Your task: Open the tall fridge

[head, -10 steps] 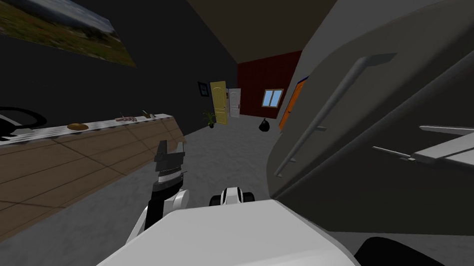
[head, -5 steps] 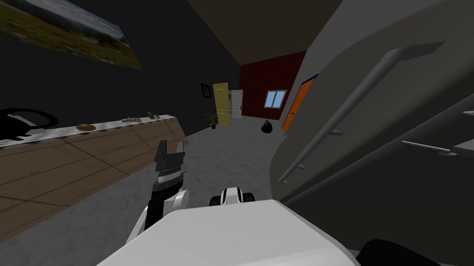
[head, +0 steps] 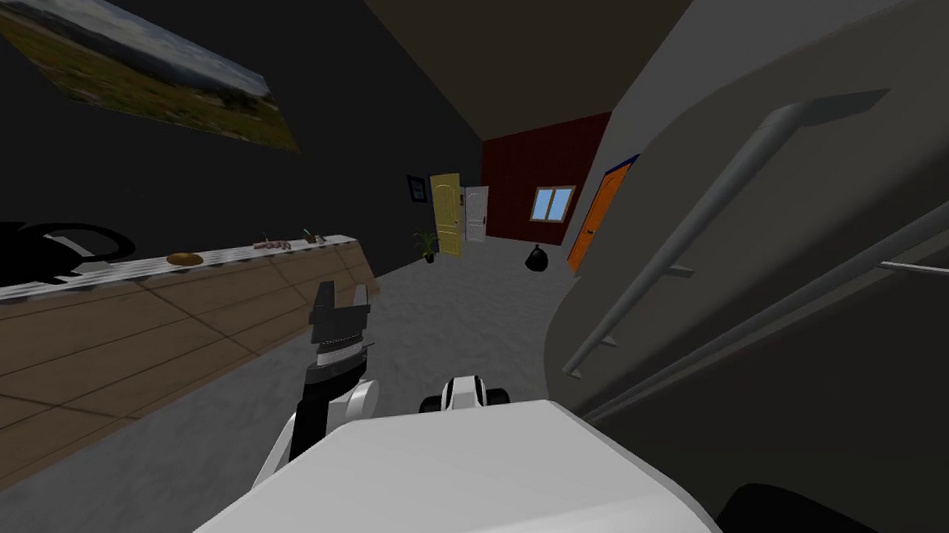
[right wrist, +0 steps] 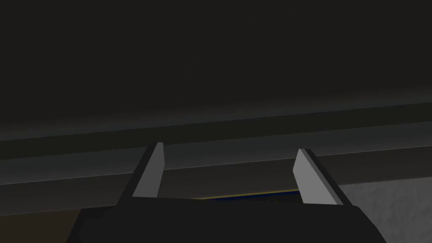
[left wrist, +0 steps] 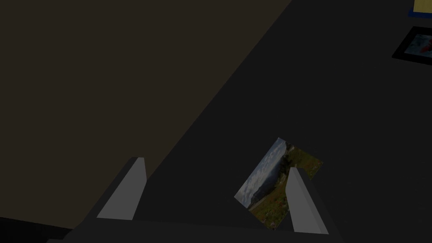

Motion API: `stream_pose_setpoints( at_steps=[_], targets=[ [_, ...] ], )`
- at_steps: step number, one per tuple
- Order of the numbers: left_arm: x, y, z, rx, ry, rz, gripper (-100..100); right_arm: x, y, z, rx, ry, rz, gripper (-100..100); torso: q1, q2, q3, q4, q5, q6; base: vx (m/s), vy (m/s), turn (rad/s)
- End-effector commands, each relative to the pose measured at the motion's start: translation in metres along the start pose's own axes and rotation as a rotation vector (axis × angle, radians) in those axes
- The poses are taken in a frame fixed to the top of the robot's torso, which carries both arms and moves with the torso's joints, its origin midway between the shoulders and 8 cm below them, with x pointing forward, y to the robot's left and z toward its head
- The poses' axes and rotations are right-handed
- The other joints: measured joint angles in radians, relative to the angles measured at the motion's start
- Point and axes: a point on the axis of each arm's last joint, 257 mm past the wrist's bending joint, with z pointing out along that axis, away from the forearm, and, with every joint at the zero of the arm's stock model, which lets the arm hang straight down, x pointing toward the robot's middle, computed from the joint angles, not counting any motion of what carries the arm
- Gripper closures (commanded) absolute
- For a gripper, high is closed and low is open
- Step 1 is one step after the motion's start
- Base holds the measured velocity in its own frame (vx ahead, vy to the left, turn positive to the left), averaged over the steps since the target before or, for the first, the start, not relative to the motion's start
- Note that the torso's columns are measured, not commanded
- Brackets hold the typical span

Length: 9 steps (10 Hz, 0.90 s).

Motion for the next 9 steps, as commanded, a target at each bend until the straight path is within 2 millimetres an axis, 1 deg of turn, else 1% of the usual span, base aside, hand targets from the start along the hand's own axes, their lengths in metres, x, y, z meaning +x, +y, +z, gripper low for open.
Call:
stream_pose_setpoints(
  at_steps=[1, 2, 3, 4, 5, 6, 7, 8, 9],
  targets=[
    [0.000, 0.000, 0.000, 0.000, 0.000, 0.000, 0, -0.005, -0.028, -0.004, 0.051, 0.012, -0.066, -100, 0.001, -0.002, -0.002, -0.001, 0.001, -0.001, 0.050, -0.004, 0.003],
    [0.000, 0.000, 0.000, 0.000, 0.000, 0.000, 0, -0.006, -0.044, -0.009, 0.078, 0.027, -0.112, -100, -0.001, -0.003, -0.001, -0.002, -0.001, 0.000, 0.054, 0.000, 0.023],
    [0.000, 0.000, 0.000, 0.000, 0.000, 0.000, 0, -0.006, -0.045, -0.009, 0.080, 0.027, -0.113, -100, -0.006, -0.004, -0.001, -0.002, -0.005, -0.002, 0.033, 0.023, 0.015],
    [0.000, 0.000, 0.000, 0.000, 0.000, 0.000, 0, -0.007, -0.060, -0.013, 0.105, 0.040, -0.152, -100, -0.007, -0.003, -0.002, -0.001, -0.003, -0.002, 0.045, 0.024, 0.028],
    [0.000, 0.000, 0.000, 0.000, 0.000, 0.000, 0, -0.008, -0.062, -0.015, 0.111, 0.040, -0.155, -100, -0.005, -0.005, -0.005, -0.001, 0.000, -0.004, 0.031, 0.010, 0.013],
    [0.000, 0.000, 0.000, 0.000, 0.000, 0.000, 0, -0.011, -0.079, -0.022, 0.144, 0.051, -0.193, -100, -0.003, -0.006, -0.006, -0.002, 0.001, -0.004, 0.039, -0.015, 0.013],
    [0.000, 0.000, 0.000, 0.000, 0.000, 0.000, 0, -0.013, -0.090, -0.026, 0.163, 0.060, -0.220, -100, -0.002, -0.008, -0.007, -0.003, 0.002, -0.005, 0.056, -0.022, 0.032],
    [0.000, 0.000, 0.000, 0.000, 0.000, 0.000, 0, -0.016, -0.097, -0.030, 0.181, 0.060, -0.228, -100, -0.002, -0.010, -0.009, -0.004, 0.002, -0.006, 0.045, -0.015, 0.019],
    [0.000, 0.000, 0.000, 0.000, 0.000, 0.000, 0, -0.016, -0.097, -0.030, 0.181, 0.060, -0.228, -100, -0.002, -0.011, -0.010, -0.005, 0.002, -0.006, 0.017, 0.011, -0.013]
  ],
)
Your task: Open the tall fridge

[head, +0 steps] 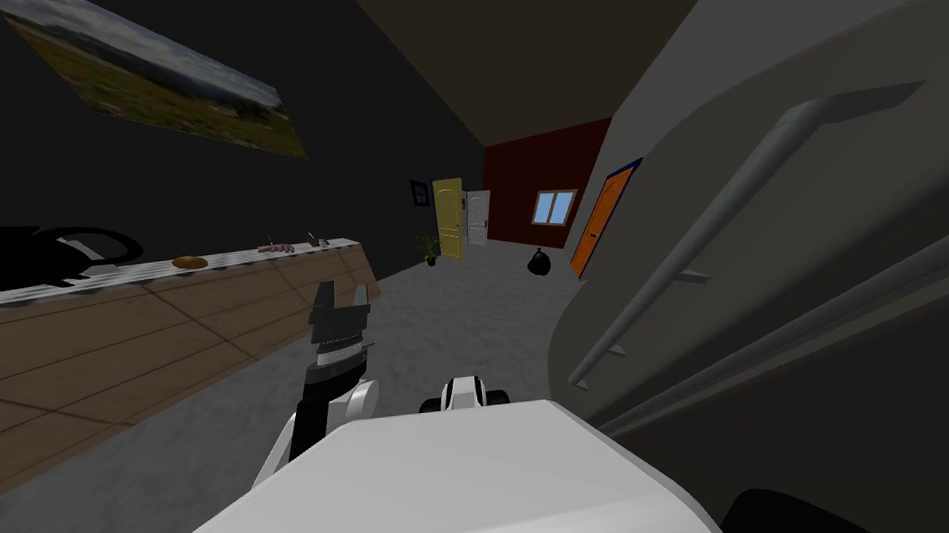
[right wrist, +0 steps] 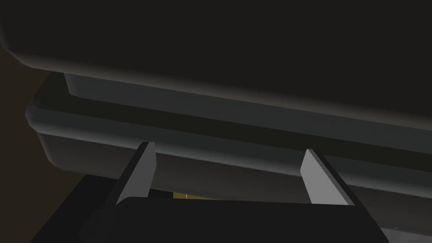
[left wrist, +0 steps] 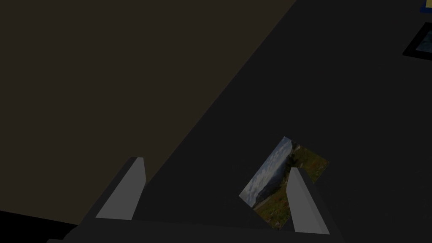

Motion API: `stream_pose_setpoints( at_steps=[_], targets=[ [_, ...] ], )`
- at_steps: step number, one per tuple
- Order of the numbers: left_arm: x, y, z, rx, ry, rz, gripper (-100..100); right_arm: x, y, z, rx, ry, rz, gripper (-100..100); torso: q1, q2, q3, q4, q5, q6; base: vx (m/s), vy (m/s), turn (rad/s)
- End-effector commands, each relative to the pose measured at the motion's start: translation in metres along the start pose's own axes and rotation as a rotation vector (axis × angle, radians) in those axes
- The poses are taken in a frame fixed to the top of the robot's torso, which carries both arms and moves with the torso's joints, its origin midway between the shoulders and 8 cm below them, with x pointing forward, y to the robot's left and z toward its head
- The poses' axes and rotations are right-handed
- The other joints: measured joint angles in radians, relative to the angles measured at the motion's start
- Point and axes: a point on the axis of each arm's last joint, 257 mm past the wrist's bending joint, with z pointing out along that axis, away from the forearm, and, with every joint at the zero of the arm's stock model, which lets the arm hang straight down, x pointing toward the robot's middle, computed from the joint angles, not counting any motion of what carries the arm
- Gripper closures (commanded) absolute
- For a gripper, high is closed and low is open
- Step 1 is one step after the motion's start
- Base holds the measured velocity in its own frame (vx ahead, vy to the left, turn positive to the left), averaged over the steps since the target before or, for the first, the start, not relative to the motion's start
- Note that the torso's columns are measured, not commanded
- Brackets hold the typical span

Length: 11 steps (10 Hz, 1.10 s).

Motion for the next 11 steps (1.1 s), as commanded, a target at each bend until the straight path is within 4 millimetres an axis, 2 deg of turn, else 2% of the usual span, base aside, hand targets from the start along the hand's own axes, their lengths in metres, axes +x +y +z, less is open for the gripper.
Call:
stream_pose_setpoints(
  at_steps=[1, 2, 4, 5, 8, 9, 10, 11],
  targets=[
    [0.000, 0.000, 0.000, 0.000, 0.000, 0.000, 0, -0.006, -0.032, -0.007, 0.079, 0.003, -0.041, -100, 0.001, 0.000, 0.000, 0.000, 0.000, 0.000, 0.019, 0.017, 0.025],
    [0.000, 0.000, 0.000, 0.000, 0.000, 0.000, 0, -0.006, -0.034, -0.008, 0.083, 0.003, -0.042, -100, 0.002, 0.000, 0.000, -0.001, 0.000, 0.000, 0.014, 0.005, 0.024],
    [0.000, 0.000, 0.000, 0.000, 0.000, 0.000, 0, -0.008, -0.060, -0.020, 0.137, 0.013, -0.077, -100, 0.002, 0.002, 0.002, 0.000, 0.000, 0.003, 0.028, 0.000, 0.021],
    [0.000, 0.000, 0.000, 0.000, 0.000, 0.000, 0, -0.007, -0.047, -0.018, 0.097, 0.016, -0.061, -100, 0.000, 0.004, 0.004, 0.001, -0.002, 0.004, -0.009, 0.014, -0.056],
    [0.000, 0.000, 0.000, 0.000, 0.000, 0.000, 0, -0.011, -0.058, -0.001, 0.096, 0.015, -0.064, -100, -0.006, 0.012, 0.011, 0.004, -0.006, 0.008, 0.006, 0.005, -0.087],
    [0.000, 0.000, 0.000, 0.000, 0.000, 0.000, 0, -0.007, -0.050, -0.005, 0.076, 0.020, -0.063, -100, -0.006, 0.010, 0.009, 0.003, -0.006, 0.007, -0.010, 0.004, -0.060],
    [0.000, 0.000, 0.000, 0.000, 0.000, 0.000, 0, -0.008, -0.049, -0.016, 0.094, 0.018, -0.063, 100, -0.003, 0.011, 0.012, 0.003, -0.008, 0.008, -0.026, 0.012, 0.127],
    [0.000, 0.000, 0.000, 0.000, 0.000, 0.000, 0, -0.004, -0.046, -0.012, 0.077, 0.025, -0.058, 100, -0.001, 0.012, 0.012, 0.004, -0.006, 0.007, -0.028, 0.011, 0.002]
  ],
)
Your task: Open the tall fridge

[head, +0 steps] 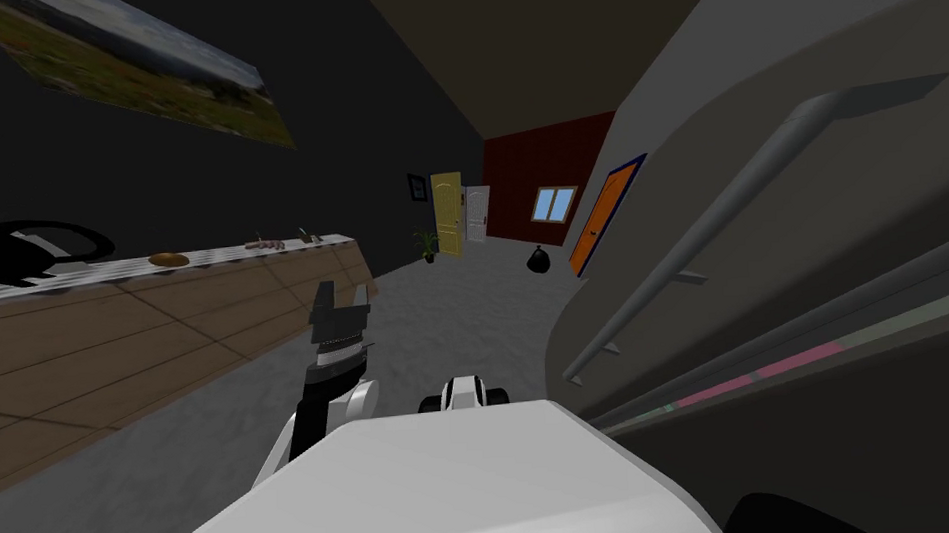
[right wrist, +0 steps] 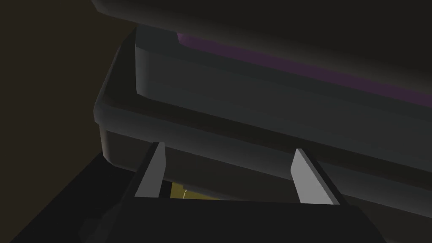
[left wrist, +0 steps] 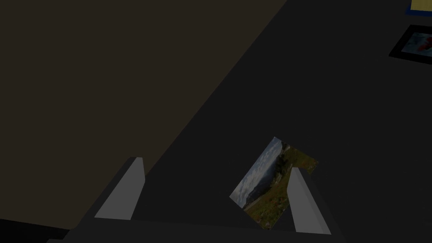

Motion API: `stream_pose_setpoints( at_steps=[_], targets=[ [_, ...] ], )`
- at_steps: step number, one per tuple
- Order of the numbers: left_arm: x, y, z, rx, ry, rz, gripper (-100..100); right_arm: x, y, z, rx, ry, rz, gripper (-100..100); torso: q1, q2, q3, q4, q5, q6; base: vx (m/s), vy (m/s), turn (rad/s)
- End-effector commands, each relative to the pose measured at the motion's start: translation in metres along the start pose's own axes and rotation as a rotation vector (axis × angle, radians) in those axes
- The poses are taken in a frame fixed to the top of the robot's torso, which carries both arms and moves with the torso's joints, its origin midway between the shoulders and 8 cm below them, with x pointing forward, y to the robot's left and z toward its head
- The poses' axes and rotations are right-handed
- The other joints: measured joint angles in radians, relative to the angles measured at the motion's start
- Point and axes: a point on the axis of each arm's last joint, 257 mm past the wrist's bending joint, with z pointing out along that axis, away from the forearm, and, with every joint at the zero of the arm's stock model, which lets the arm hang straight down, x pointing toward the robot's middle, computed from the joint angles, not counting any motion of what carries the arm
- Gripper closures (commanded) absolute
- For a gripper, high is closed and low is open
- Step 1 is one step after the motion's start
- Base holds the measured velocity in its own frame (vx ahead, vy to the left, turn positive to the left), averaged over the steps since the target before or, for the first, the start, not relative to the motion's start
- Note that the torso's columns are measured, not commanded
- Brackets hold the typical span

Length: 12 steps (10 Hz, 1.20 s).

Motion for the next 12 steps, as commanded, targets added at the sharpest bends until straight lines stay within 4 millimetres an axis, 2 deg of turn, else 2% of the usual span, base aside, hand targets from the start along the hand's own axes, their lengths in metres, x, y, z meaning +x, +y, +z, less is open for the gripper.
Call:
stream_pose_setpoints(
  at_steps=[1, 2, 5, 8, 10, 11, 12],
  targets=[
    [0.000, 0.000, 0.000, 0.000, 0.000, 0.000, 0, 0.015, -0.002, 0.015, 0.048, 0.011, 0.074, 100, 0.002, 0.002, 0.002, 0.001, 0.001, 0.004, 0.139, 0.111, -0.344],
    [0.000, 0.000, 0.000, 0.000, 0.000, 0.000, 0, 0.025, -0.001, 0.023, 0.070, 0.017, 0.112, 100, 0.010, 0.001, 0.006, 0.004, 0.001, 0.010, 0.215, 0.155, -0.392],
    [0.000, 0.000, 0.000, 0.000, 0.000, 0.000, 0, 0.033, 0.009, 0.042, 0.124, 0.022, 0.192, 100, 0.000, 0.004, 0.000, 0.000, 0.003, -0.002, 0.050, 0.064, -0.027],
    [0.000, 0.000, 0.000, 0.000, 0.000, 0.000, 0, 0.041, 0.033, 0.052, 0.117, 0.037, 0.285, 100, -0.005, -0.003, 0.000, -0.002, -0.005, 0.001, -0.011, -0.019, 0.011],
    [0.000, 0.000, 0.000, 0.000, 0.000, 0.000, 0, 0.038, 0.055, 0.061, 0.076, 0.031, 0.300, 100, -0.011, -0.005, 0.001, -0.004, -0.013, 0.001, 0.001, -0.001, -0.011],
    [0.000, 0.000, 0.000, 0.000, 0.000, 0.000, 0, 0.044, 0.036, 0.054, 0.101, 0.056, 0.263, 100, -0.015, -0.006, 0.002, -0.005, -0.018, 0.001, 0.061, 0.134, -0.090],
    [0.000, 0.000, 0.000, 0.000, 0.000, 0.000, 0, 0.046, 0.032, 0.053, 0.090, 0.072, 0.232, 100, -0.009, -0.005, 0.003, -0.003, -0.015, 0.005, 0.202, 0.198, -0.167]
  ],
)
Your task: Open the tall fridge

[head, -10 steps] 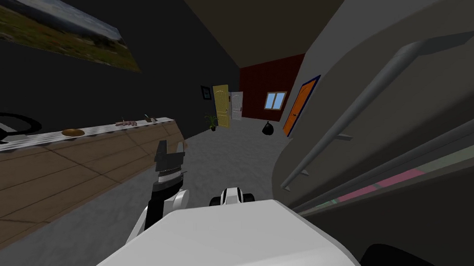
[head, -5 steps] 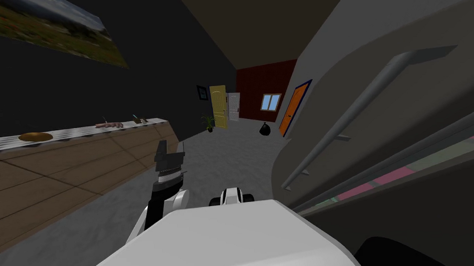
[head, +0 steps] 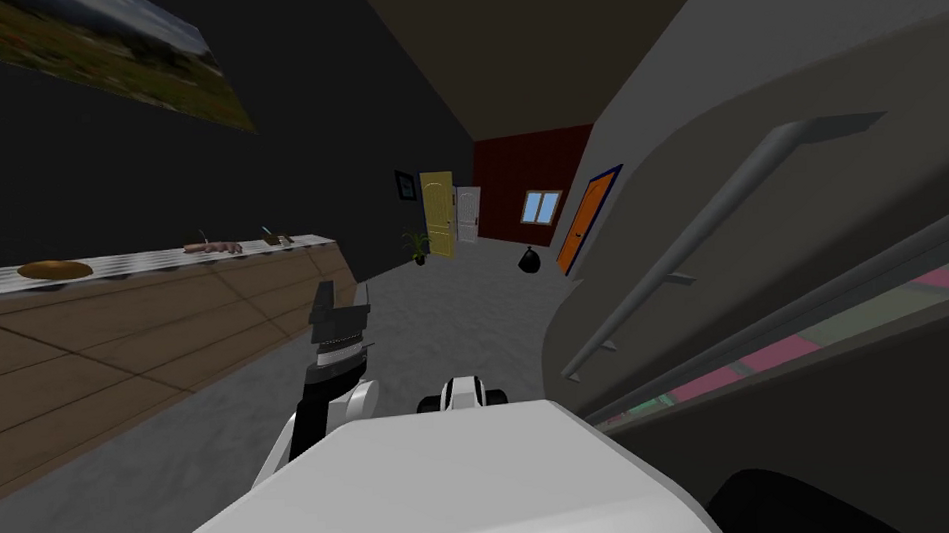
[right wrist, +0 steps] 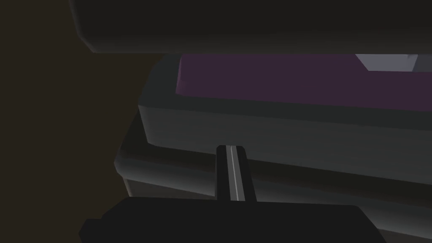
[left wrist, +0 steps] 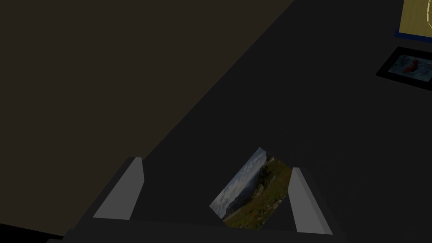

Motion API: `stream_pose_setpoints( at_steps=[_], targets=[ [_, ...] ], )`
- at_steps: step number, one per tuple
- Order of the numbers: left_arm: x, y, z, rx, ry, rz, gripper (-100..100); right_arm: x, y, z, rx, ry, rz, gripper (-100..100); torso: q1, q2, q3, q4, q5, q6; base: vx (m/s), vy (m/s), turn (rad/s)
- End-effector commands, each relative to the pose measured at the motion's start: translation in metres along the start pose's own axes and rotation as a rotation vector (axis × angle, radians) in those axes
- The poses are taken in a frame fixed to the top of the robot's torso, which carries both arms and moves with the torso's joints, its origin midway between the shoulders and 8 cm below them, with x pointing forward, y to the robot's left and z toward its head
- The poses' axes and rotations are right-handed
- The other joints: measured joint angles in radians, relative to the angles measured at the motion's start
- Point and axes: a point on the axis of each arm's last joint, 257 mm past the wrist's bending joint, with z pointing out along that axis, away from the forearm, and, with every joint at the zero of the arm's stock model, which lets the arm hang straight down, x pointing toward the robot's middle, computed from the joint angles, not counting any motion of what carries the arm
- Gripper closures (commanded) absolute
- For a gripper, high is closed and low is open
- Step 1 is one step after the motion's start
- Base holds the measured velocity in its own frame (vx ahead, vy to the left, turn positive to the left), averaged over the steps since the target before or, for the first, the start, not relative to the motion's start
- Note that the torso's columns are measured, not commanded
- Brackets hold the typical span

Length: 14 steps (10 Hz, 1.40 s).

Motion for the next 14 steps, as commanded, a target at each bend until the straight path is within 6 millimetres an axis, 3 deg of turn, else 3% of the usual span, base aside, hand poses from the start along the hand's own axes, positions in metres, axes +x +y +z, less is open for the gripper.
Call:
stream_pose_setpoints(
  at_steps=[1, 10, 13, 14],
  targets=[
    [0.000, 0.000, 0.000, 0.000, 0.000, 0.000, 0, 0.000, -0.002, 0.000, -0.028, 0.027, -0.053, 100, 0.006, 0.000, 0.000, 0.001, 0.004, 0.001, 0.190, 0.197, -0.082],
    [0.000, 0.000, 0.000, 0.000, 0.000, 0.000, 0, -0.006, -0.029, 0.002, -0.102, 0.140, -0.297, 100, 0.009, 0.008, 0.000, 0.005, 0.015, -0.001, 0.192, 0.207, -0.074],
    [0.000, 0.000, 0.000, 0.000, 0.000, 0.000, 0, -0.004, -0.027, 0.002, -0.122, 0.156, -0.320, 100, 0.013, 0.014, 0.004, 0.007, 0.017, 0.000, 0.129, 0.183, -0.040],
    [0.000, 0.000, 0.000, 0.000, 0.000, 0.000, 0, 0.005, -0.011, 0.004, -0.155, 0.165, -0.310, -100, 0.007, 0.022, 0.010, 0.011, 0.014, 0.004, 0.016, 0.040, 0.007]
  ],
)
